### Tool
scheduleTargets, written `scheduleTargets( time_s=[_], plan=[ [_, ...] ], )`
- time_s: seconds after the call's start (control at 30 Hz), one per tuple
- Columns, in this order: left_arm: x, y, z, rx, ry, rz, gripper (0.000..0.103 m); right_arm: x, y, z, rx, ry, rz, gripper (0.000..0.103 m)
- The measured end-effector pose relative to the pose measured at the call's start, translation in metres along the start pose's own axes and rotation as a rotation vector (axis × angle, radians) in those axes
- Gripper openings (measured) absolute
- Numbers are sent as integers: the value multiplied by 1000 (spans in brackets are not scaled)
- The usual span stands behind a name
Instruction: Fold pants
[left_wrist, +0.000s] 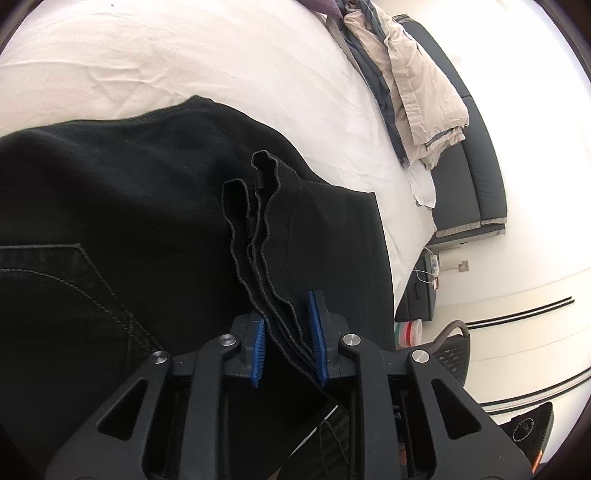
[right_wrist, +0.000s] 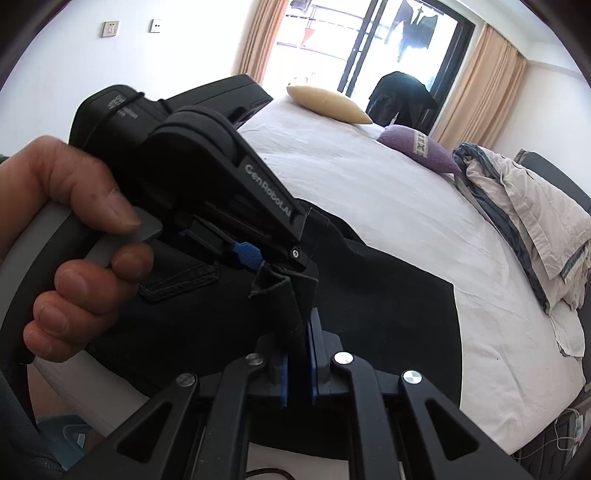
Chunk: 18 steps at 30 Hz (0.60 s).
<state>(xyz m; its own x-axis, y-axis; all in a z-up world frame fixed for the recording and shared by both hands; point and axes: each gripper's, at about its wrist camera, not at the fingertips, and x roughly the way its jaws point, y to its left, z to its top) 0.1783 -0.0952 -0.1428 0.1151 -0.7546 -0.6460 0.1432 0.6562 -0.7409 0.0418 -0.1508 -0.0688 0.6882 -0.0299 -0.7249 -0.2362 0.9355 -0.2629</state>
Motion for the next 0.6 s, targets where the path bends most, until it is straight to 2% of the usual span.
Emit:
scheduleTargets(
  time_s=[0.27, 0.6],
  plan=[
    [-21, 21, 2, -22, -21, 44, 16, 9, 31, 8, -64, 14, 41, 10],
    [-45, 64, -22, -45, -26, 90, 16, 25, 47, 2, -134, 51, 78, 10]
  ],
)
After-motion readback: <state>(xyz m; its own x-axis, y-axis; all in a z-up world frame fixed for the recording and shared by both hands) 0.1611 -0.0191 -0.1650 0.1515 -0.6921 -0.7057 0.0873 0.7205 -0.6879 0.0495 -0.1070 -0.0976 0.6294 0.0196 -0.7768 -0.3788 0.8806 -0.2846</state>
